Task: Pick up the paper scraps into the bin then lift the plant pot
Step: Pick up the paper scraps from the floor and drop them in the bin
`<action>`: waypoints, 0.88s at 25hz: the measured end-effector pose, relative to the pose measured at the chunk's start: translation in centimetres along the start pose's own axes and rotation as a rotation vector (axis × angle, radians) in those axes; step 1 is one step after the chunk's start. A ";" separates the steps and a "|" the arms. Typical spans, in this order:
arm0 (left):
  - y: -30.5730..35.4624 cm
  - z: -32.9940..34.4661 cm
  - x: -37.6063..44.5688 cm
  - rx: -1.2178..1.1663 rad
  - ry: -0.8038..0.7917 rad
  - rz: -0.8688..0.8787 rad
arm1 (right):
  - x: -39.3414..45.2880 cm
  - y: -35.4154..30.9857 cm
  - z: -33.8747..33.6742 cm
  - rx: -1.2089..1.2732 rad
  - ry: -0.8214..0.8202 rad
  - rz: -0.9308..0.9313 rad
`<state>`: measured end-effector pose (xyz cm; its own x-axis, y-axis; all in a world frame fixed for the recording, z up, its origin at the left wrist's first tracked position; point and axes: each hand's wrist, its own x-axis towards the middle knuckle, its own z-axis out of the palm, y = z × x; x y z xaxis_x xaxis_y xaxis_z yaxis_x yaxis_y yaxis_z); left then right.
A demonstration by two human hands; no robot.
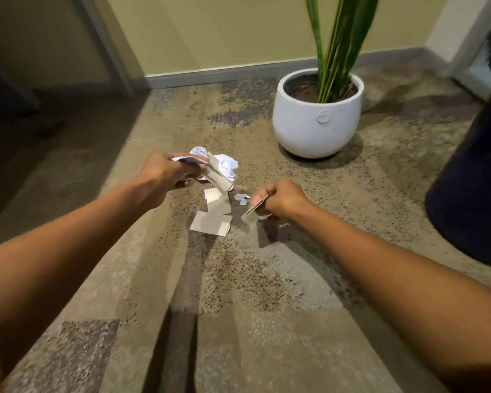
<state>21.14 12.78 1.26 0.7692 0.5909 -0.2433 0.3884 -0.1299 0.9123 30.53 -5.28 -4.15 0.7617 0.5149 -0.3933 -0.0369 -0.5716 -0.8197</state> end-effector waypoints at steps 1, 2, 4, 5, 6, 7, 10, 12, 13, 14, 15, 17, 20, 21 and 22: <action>1.0 0.5 -0.4 0.008 0.003 0.006 | -0.8 -0.6 -1.4 0.058 -0.004 0.001; 2.2 1.1 -0.8 0.011 0.008 0.011 | -1.7 -1.3 -2.8 0.109 -0.007 -0.008; 4.8 2.8 -1.8 -0.010 0.004 0.040 | -3.8 -2.9 -5.9 0.168 -0.002 -0.043; 6.1 3.8 -2.3 -0.031 -0.003 0.049 | -5.0 -3.8 -7.6 0.177 0.002 -0.068; 7.3 4.9 -2.9 -0.055 -0.013 0.058 | -6.2 -4.8 -9.2 0.180 0.005 -0.095; 8.6 6.1 -3.5 -0.075 -0.036 0.072 | -7.5 -5.9 -10.9 0.180 0.016 -0.125; 12.6 10.1 -5.4 -0.105 -0.126 0.127 | -10.6 -8.2 -15.9 0.206 0.102 -0.212; 16.0 12.6 -6.8 -0.126 -0.176 0.188 | -12.2 -9.0 -19.4 0.284 0.187 -0.248; 17.6 13.8 -7.5 -0.145 -0.203 0.219 | -12.8 -9.2 -21.0 0.329 0.242 -0.260; 19.3 15.0 -8.3 -0.171 -0.231 0.249 | -13.5 -9.2 -22.9 0.363 0.307 -0.272; 20.8 16.1 -9.0 -0.202 -0.252 0.269 | -14.0 -9.1 -24.5 0.386 0.371 -0.283; 23.3 18.4 -10.1 -0.235 -0.267 0.293 | -15.1 -8.4 -27.6 0.415 0.486 -0.275; 25.7 22.0 -11.2 -0.232 -0.279 0.312 | -16.0 -6.5 -31.1 0.363 0.649 -0.192; 26.3 23.2 -11.5 -0.225 -0.286 0.309 | -16.0 -5.7 -32.0 0.322 0.695 -0.153; 26.7 24.3 -11.9 -0.216 -0.296 0.298 | -15.8 -4.9 -32.8 0.289 0.729 -0.112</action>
<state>34.71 -17.03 20.51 0.9550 0.2963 -0.0155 0.0386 -0.0722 0.9966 39.86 -31.59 19.76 0.9989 -0.0457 -0.0116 -0.0249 -0.3013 -0.9532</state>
